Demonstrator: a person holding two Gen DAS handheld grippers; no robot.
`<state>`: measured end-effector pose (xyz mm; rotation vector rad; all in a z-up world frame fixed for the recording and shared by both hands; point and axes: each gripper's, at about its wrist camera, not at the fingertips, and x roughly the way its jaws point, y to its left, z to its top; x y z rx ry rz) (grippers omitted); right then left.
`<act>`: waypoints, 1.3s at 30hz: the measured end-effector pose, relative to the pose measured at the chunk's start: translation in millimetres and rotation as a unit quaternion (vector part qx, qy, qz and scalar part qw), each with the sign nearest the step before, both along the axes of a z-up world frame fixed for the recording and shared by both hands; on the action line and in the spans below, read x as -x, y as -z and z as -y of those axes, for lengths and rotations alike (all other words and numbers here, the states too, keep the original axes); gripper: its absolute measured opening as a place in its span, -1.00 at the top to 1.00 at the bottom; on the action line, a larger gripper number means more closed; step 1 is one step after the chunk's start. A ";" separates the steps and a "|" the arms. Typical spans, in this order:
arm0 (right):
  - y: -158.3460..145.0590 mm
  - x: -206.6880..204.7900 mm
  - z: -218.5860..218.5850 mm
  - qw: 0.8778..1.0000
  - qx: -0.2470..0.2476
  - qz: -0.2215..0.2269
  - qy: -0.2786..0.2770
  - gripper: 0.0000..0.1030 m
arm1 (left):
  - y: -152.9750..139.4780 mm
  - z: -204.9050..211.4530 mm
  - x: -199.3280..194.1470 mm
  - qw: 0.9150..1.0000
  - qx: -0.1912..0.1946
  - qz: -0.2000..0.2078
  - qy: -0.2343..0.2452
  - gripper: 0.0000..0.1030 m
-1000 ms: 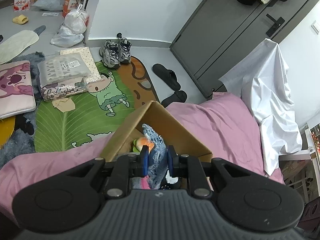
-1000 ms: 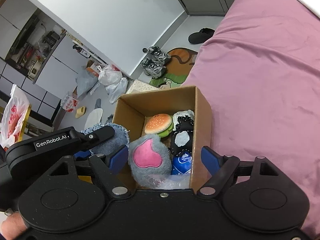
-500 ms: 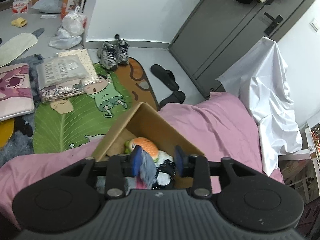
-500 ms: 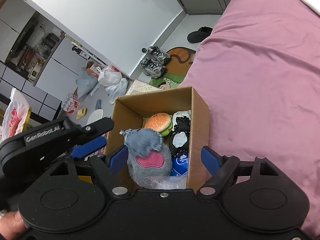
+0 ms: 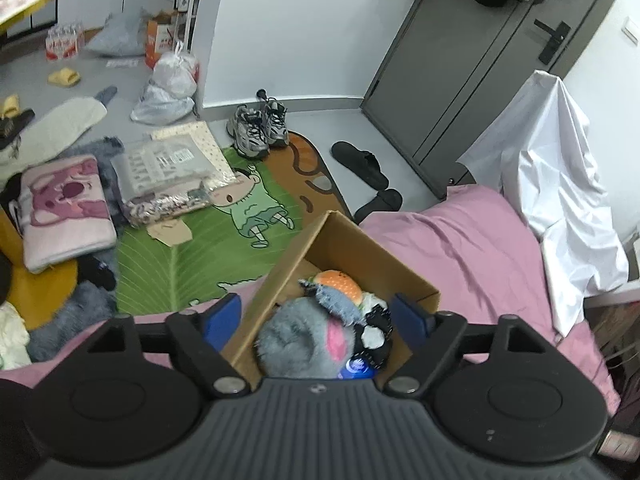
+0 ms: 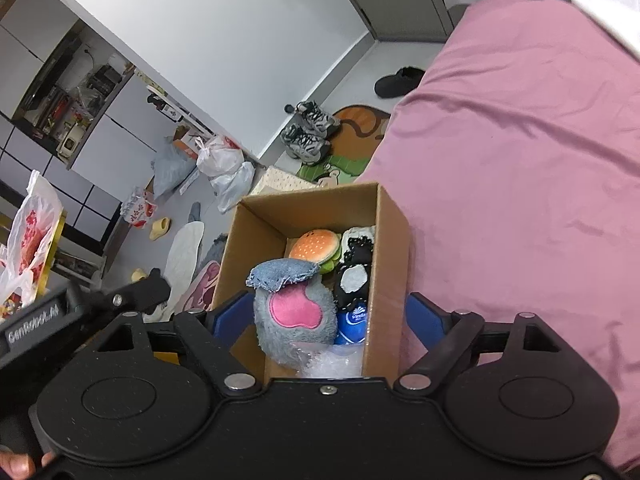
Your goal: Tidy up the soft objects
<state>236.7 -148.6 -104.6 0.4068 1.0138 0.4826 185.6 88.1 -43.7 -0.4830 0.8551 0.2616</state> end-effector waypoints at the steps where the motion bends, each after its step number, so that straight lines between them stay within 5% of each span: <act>1: -2.4 1.6 1.3 1.000 0.003 0.005 0.000 -0.68 | -1.0 0.9 2.9 1.000 -0.003 -0.002 0.003 -0.65; 21: -23.8 50.6 33.6 0.997 -0.013 0.071 -0.016 -0.99 | -21.4 24.7 59.3 0.998 -0.024 0.001 0.066 -0.87; 39: -38.6 99.6 50.4 0.993 -0.016 0.110 -0.041 -1.00 | -29.2 45.5 105.7 0.993 -0.058 0.008 0.101 -0.87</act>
